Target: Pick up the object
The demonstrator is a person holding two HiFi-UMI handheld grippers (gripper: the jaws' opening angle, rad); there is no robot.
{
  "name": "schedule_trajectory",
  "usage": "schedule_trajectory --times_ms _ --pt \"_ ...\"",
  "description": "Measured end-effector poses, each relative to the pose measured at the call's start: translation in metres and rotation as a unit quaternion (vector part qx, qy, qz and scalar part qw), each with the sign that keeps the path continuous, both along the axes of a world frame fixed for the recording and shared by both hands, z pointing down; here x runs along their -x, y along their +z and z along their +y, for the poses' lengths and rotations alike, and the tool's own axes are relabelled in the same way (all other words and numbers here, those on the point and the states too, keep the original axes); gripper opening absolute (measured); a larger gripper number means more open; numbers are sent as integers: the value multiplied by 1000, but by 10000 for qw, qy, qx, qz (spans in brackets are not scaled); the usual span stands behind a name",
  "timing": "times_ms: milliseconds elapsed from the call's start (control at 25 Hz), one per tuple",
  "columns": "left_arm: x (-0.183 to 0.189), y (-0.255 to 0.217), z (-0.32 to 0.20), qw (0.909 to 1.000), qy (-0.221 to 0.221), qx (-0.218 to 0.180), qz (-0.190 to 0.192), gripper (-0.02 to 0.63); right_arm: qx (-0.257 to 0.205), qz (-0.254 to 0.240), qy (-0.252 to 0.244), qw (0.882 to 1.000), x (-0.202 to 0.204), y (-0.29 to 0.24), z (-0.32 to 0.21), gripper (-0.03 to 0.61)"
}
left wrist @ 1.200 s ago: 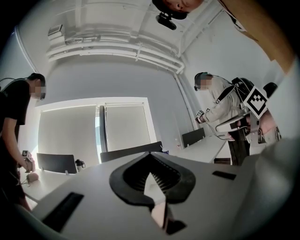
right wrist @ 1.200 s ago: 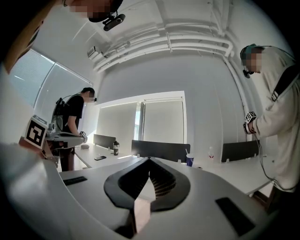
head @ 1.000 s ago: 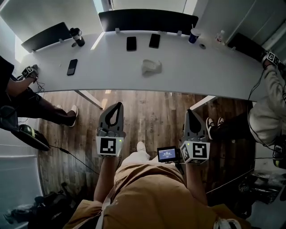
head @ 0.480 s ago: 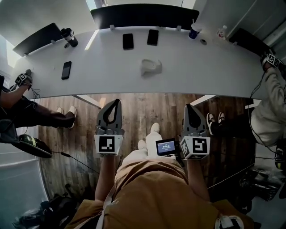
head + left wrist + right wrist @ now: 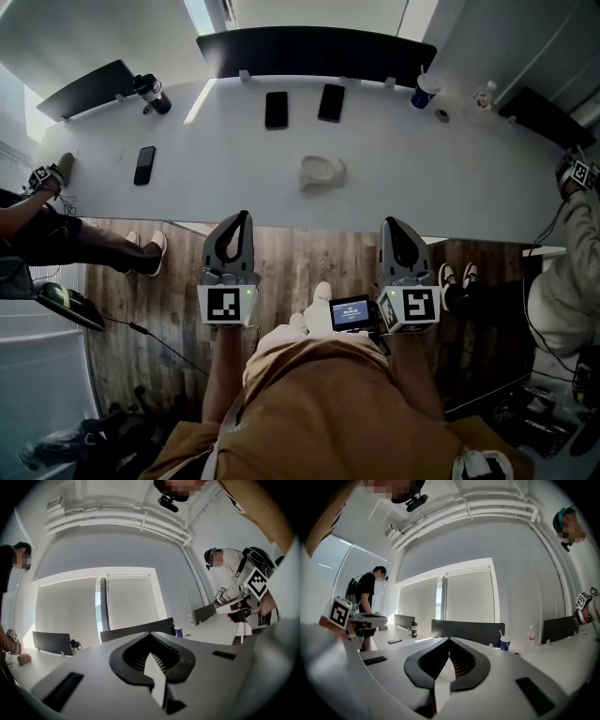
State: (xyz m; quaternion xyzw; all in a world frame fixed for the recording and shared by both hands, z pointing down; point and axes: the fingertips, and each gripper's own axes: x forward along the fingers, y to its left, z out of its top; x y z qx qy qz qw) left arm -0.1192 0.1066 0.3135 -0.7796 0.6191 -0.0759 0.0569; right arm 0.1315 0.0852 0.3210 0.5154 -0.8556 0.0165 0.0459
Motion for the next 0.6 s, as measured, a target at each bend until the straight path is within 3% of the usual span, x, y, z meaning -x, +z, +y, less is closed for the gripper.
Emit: schedule_trajectory --times_ms 200,600 --pt "-6 0 -22 9999 -115 45 10 6 32 -66 -216 9997 3 3 -27 9" --pt "2 8 -69 9999 4 154 -35 6 220 -129 -127 9996 12 14 -69 9"
